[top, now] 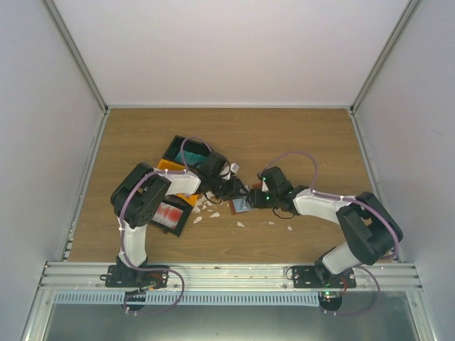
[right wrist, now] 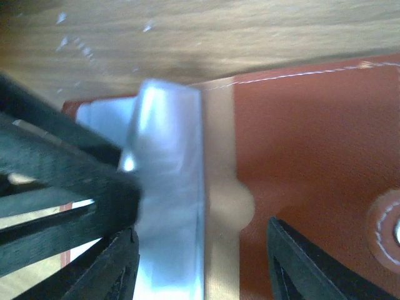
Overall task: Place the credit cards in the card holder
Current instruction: Open the card holder at the center of the board.
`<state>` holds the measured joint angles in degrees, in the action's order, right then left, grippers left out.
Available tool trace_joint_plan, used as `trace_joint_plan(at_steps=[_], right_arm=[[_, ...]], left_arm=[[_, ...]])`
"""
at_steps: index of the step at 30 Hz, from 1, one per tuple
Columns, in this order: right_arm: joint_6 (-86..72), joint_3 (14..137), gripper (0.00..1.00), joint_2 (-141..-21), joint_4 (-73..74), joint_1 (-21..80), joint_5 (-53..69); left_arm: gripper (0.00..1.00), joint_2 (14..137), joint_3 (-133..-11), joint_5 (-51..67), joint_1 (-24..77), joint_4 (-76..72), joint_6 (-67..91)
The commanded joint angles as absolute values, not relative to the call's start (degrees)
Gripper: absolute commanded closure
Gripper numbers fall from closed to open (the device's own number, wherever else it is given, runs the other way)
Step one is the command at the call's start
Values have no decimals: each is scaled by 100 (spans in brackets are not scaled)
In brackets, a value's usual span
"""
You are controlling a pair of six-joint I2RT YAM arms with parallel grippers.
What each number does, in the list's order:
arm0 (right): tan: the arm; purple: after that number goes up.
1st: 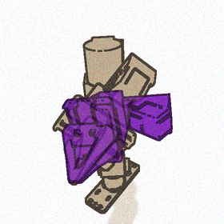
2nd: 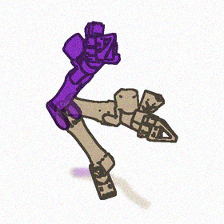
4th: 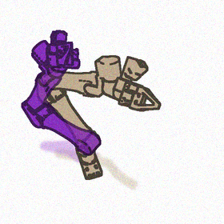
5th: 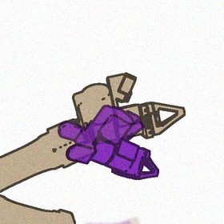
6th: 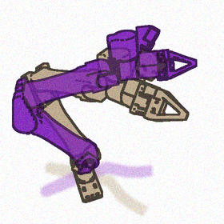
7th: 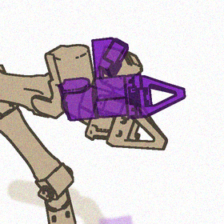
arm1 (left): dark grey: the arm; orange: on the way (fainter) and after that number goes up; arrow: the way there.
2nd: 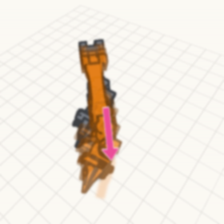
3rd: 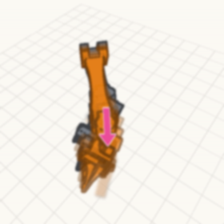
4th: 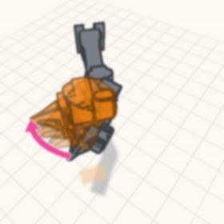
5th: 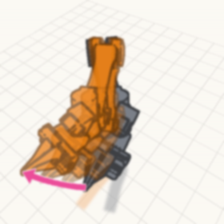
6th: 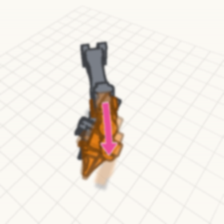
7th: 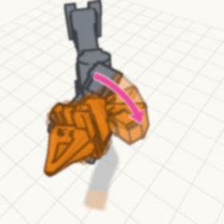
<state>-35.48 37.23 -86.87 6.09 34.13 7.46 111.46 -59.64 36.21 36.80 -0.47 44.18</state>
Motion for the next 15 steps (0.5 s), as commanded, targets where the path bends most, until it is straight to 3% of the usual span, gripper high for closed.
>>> trace_joint_plan(at_steps=[1, 9, 15], right_arm=[[-3321, 3537, 40, -8816, 937, 3581, 1678], [-2852, 3485, 23, -8525, 966, 3716, 1638], [-2899, 3738, 22, -8780, 1390, 3851, 860]], left_arm=[[63, 11397, -6072, 3924, 3771, -166, 4260], [65, 11413, -6141, 4199, 3771, -268, 4371], [65, 11362, -6117, 4346, 3762, -297, 4450]])
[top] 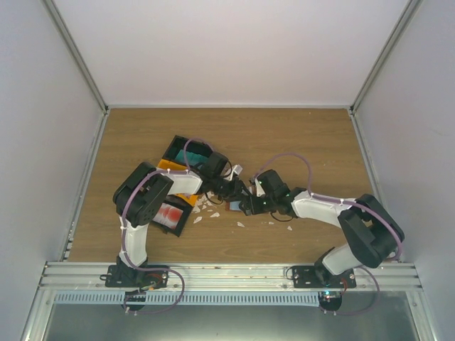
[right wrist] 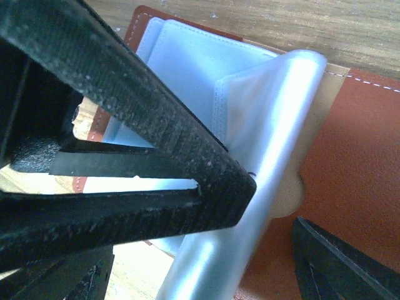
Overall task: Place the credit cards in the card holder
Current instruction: Open the card holder at the center of the board.
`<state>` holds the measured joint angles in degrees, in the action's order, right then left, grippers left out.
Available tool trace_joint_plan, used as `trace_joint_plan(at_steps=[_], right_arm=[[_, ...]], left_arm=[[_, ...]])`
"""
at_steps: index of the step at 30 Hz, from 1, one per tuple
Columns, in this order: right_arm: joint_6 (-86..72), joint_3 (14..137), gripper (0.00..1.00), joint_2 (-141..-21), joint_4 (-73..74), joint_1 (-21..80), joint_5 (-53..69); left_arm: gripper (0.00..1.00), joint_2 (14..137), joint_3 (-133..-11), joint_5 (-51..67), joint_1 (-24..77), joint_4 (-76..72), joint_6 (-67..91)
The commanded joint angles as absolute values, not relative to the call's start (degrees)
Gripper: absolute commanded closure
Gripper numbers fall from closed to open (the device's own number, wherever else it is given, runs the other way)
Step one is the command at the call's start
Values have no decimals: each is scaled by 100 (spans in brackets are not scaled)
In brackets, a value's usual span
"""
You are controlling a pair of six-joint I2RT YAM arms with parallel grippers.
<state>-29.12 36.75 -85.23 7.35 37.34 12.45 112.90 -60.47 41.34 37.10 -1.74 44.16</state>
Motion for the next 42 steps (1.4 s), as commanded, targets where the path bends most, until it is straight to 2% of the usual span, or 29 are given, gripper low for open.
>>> trace_joint_plan(at_steps=[1, 9, 16, 23, 29, 32, 34, 38, 42], right_arm=[[-3013, 3771, 25, -8820, 1442, 3856, 744], [-3851, 3743, 47, -8528, 1654, 3859, 54], [-4406, 3882, 50, -8409, 2125, 3853, -711], [-4670, 4095, 61, -8288, 2542, 3857, -1238], [-4851, 4193, 61, -8197, 2920, 3858, -1606], [-4920, 4266, 46, -8183, 3136, 3859, -1862], [-4947, 4296, 42, -8190, 3245, 3857, -1992], [-4987, 4331, 43, -8259, 3449, 3850, -2219], [-4973, 4292, 49, -8292, 3529, 3787, -2364]], left_arm=[[65, 11333, -6086, 4344, 3755, -299, 4441], [64, 10833, -5704, 4102, 3568, -254, 4145], [63, 10532, -5143, 3967, 3378, -257, 3711], [64, 10563, -5171, 3906, 3375, -99, 3489], [64, 10407, -5265, 3962, 3384, -97, 3397], [64, 10363, -5367, 4069, 3422, -97, 3320], [64, 10390, -5492, 4153, 3476, -105, 3276], [64, 10597, -5902, 4227, 3612, -47, 3243], [64, 10794, -6194, 4265, 3697, -44, 3280]])
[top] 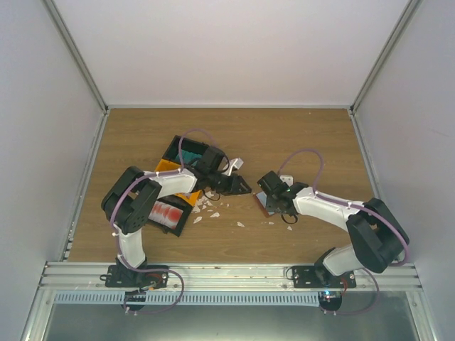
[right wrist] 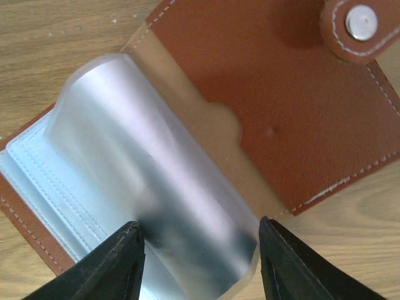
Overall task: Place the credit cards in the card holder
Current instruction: Open the card holder at the center of the board.
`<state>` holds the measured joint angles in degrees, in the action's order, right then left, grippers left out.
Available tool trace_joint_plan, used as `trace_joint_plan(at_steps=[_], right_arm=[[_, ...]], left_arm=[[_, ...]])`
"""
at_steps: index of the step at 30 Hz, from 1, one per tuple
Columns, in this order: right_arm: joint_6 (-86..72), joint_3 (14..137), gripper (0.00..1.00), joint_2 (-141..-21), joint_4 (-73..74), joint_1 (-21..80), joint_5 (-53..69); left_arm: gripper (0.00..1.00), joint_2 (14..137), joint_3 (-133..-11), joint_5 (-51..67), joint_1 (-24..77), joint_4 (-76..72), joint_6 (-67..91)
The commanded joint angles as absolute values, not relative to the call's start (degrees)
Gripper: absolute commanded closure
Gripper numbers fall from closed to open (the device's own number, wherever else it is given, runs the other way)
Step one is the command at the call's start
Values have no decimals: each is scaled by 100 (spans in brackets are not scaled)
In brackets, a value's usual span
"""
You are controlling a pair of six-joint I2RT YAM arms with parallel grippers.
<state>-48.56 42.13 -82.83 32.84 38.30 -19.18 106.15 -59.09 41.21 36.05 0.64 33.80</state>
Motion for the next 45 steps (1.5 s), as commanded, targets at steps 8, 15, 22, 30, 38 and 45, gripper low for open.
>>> trace_joint_plan(at_steps=[8, 15, 22, 30, 38, 45], right_arm=[[-4779, 4300, 54, -8245, 3604, 3552, -2715], [-4279, 4330, 54, -8327, 3295, 3035, -2783], [-3243, 4136, 58, -8239, 2188, 2261, -1446], [-3008, 4235, 43, -8210, 1833, 1577, -781], [-3156, 4021, 38, -8562, 1520, 1130, 340], [-3681, 3402, 37, -8205, 1751, 1241, 979]], left_arm=[[64, 10897, -6311, 4253, 3740, 148, 3287], [63, 10925, -6301, 4242, 3753, 176, 3290], [63, 10907, -6302, 4244, 3762, 202, 3274], [63, 10850, -6249, 4216, 3762, 202, 3278], [63, 10818, -6197, 4211, 3762, 186, 3296], [63, 10694, -5991, 4164, 3762, 19, 3505]])
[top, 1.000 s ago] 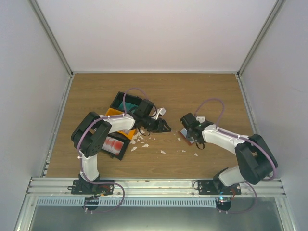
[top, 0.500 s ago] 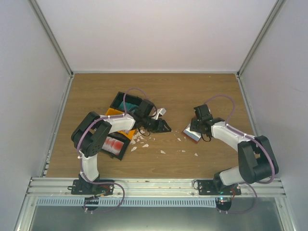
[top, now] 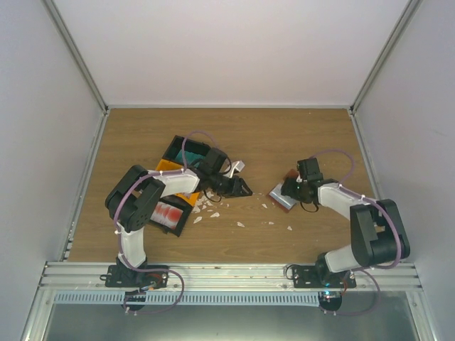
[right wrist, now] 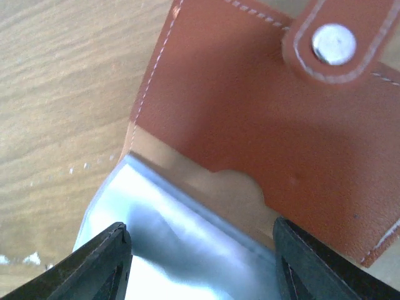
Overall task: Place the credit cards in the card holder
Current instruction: Open the card holder at the center of the board.
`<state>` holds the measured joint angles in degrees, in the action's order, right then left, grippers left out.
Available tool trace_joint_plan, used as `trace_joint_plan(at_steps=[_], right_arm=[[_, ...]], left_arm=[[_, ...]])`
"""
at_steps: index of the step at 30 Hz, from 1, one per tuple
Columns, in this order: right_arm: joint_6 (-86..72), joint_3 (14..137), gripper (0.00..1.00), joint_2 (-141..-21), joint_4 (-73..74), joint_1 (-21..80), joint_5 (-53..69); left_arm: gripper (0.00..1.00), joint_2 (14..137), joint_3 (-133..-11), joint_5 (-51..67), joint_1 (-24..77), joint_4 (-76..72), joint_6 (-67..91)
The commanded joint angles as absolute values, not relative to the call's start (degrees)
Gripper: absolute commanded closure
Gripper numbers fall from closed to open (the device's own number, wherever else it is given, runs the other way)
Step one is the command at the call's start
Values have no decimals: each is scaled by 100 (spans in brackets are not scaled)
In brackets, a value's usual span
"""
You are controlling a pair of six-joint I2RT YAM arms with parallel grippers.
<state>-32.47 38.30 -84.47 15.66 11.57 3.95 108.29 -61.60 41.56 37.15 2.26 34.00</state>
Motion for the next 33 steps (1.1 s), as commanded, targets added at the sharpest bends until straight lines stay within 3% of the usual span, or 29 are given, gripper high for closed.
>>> trace_joint_plan(at_steps=[1, 12, 21, 29, 33], right_arm=[[-3833, 3281, 37, -8085, 1761, 1299, 1045], [-5848, 2871, 35, -7369, 1332, 2829, 1682], [-5160, 3939, 42, -7356, 2887, 3039, -213], [-4871, 3771, 54, -7457, 3365, 3041, -618], [-4376, 3513, 54, -7556, 2801, 2954, -434]], left_arm=[[63, 10665, -5937, 4108, 3762, 18, 3563], [63, 9988, -4807, 3584, 3762, -879, 4363], [62, 10148, -4991, 3948, 3762, -1054, 4253], [58, 10644, -5808, 4221, 3952, -534, 3784], [56, 11076, -6277, 4346, 4082, -161, 3715]])
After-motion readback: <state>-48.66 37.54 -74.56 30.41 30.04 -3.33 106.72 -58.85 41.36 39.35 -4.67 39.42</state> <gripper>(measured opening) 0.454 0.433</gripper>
